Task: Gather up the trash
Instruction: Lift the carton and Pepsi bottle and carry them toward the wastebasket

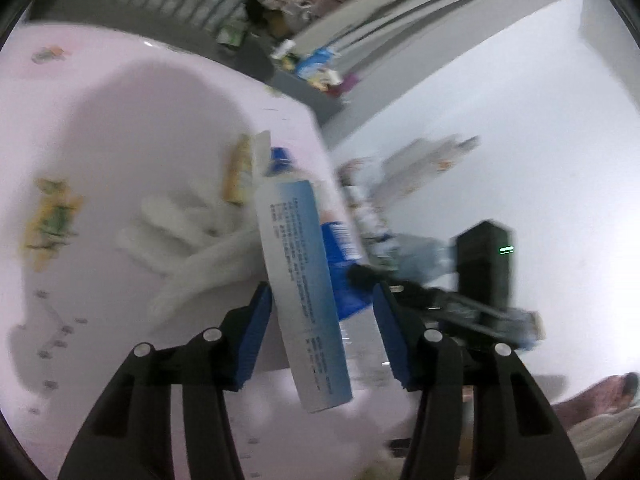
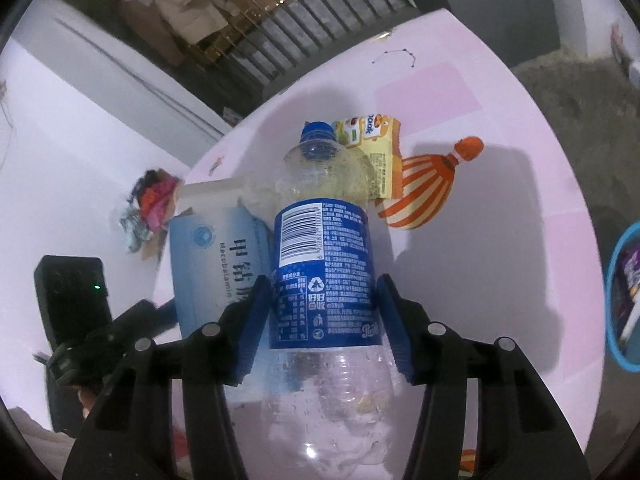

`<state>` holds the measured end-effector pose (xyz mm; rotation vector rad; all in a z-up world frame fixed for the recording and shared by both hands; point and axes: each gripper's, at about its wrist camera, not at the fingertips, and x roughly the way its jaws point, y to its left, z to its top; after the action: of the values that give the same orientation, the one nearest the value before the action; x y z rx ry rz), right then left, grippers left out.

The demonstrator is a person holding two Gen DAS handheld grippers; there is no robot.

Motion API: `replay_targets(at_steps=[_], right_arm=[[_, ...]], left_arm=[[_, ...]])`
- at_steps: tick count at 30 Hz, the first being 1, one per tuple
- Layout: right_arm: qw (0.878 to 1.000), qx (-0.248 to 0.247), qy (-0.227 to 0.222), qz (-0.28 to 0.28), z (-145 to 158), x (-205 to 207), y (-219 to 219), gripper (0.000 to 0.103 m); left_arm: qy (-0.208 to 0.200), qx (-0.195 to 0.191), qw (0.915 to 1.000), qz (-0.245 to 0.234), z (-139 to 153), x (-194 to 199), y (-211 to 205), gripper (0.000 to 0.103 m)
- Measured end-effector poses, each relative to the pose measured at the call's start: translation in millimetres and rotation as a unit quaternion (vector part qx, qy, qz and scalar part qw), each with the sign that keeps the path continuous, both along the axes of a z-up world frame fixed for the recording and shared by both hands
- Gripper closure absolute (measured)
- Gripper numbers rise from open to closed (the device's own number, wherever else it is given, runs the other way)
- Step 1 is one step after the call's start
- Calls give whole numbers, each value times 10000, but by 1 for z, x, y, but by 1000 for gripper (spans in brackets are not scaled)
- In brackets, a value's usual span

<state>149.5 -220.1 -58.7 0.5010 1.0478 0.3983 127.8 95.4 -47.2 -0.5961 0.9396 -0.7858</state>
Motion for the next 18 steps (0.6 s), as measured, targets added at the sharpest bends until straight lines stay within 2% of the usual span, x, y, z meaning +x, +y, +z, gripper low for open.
replay_targets(at_steps=[2, 6, 10, 18], right_arm=[[10000, 60, -10, 0, -1, -1, 0, 52], [10000, 51, -6, 10, 0, -2, 2, 52], [10000, 23, 11, 14, 3, -5, 2, 53], [9998, -15, 207, -33, 10, -23, -3, 53]], left_arm=[[32, -22, 10000, -14, -2, 3, -8, 53], [166, 394, 9990, 148, -10, 11, -24, 55], [68, 968, 9949, 260, -6, 16, -31, 69], [-146, 1689, 9855, 114, 12, -8, -27, 73]])
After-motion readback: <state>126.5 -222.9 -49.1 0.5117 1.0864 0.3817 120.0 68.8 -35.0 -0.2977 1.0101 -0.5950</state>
